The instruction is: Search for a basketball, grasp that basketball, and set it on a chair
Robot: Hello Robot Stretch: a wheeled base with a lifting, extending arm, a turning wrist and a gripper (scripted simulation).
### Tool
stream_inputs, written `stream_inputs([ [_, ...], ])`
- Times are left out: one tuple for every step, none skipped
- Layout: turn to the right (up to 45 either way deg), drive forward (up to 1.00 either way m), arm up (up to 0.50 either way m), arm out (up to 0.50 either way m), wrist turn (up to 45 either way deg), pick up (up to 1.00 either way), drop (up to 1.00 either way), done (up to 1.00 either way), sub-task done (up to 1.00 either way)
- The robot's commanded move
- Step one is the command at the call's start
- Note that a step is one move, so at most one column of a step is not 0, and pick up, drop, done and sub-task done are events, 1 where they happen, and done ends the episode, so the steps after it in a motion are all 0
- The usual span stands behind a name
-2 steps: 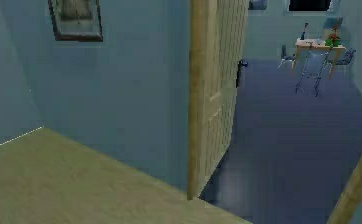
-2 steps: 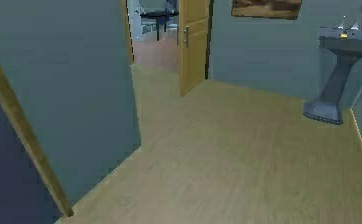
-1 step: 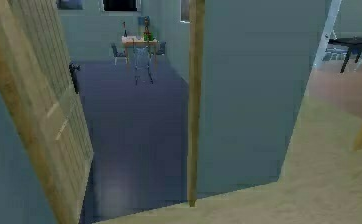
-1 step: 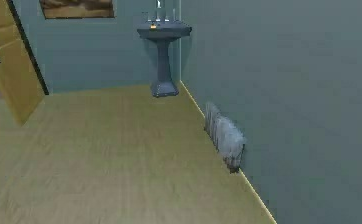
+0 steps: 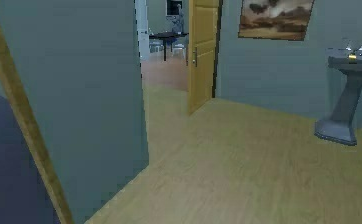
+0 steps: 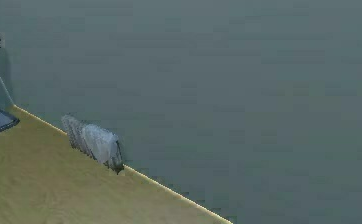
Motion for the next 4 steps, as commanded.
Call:
stream_inputs([
  [6.0, 0.0, 0.0, 0.0, 0.0, 0.0, 0.0, 0.0, 0.0],
  [0.0, 1.0, 0.0, 0.0, 0.0, 0.0, 0.0, 0.0, 0.0],
  [0.0, 0.55, 0.0, 0.0, 0.0, 0.0, 0.0, 0.0, 0.0],
  [-12.0, 0.0, 0.0, 0.0, 0.0, 0.0, 0.0, 0.0, 0.0],
])
